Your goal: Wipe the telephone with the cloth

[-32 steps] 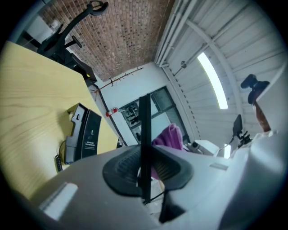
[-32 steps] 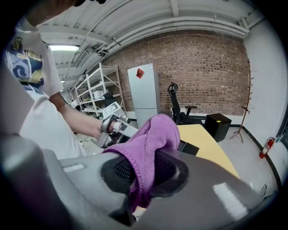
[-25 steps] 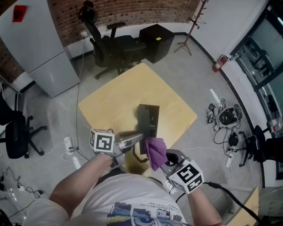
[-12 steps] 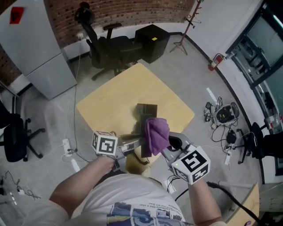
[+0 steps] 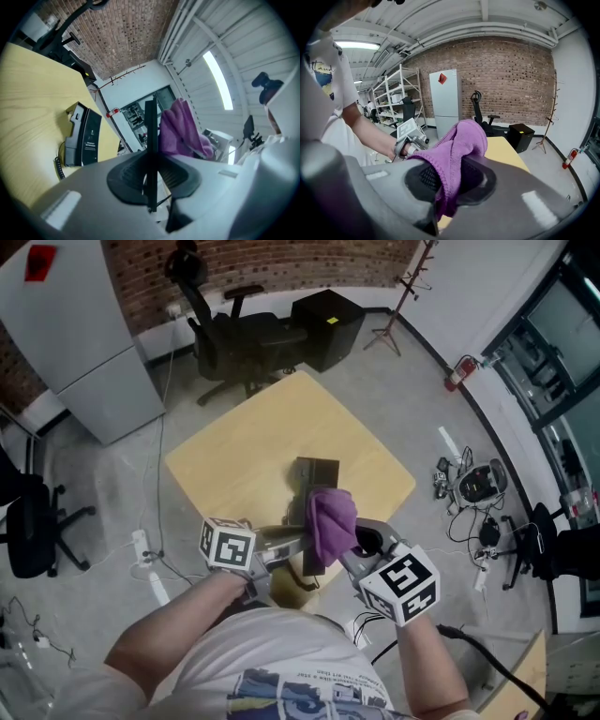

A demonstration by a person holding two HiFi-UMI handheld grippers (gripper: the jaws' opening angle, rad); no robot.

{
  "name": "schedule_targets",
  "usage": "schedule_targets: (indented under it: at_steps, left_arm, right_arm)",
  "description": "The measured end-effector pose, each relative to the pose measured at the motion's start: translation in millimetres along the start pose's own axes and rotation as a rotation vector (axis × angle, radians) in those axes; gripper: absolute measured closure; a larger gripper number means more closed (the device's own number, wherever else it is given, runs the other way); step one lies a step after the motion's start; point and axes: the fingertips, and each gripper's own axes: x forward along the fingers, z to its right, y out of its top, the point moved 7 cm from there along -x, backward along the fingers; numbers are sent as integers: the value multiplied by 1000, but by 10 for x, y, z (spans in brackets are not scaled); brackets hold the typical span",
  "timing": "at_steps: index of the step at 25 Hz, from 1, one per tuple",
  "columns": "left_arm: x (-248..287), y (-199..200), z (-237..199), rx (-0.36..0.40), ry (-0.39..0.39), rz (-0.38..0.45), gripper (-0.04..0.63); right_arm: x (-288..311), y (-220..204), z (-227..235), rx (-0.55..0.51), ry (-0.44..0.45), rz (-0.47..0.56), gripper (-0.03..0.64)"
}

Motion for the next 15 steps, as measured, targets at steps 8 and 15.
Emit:
schedule_targets:
  at_steps: [8, 15]
  left_arm:
    - [-100, 134, -52, -10, -4, 51, 518]
    - [-121, 271, -38, -9, -9, 84, 518]
  right_arm:
    - [19, -195, -189, 24, 31, -41, 574]
    - [9, -374, -377, 29, 81, -86, 574]
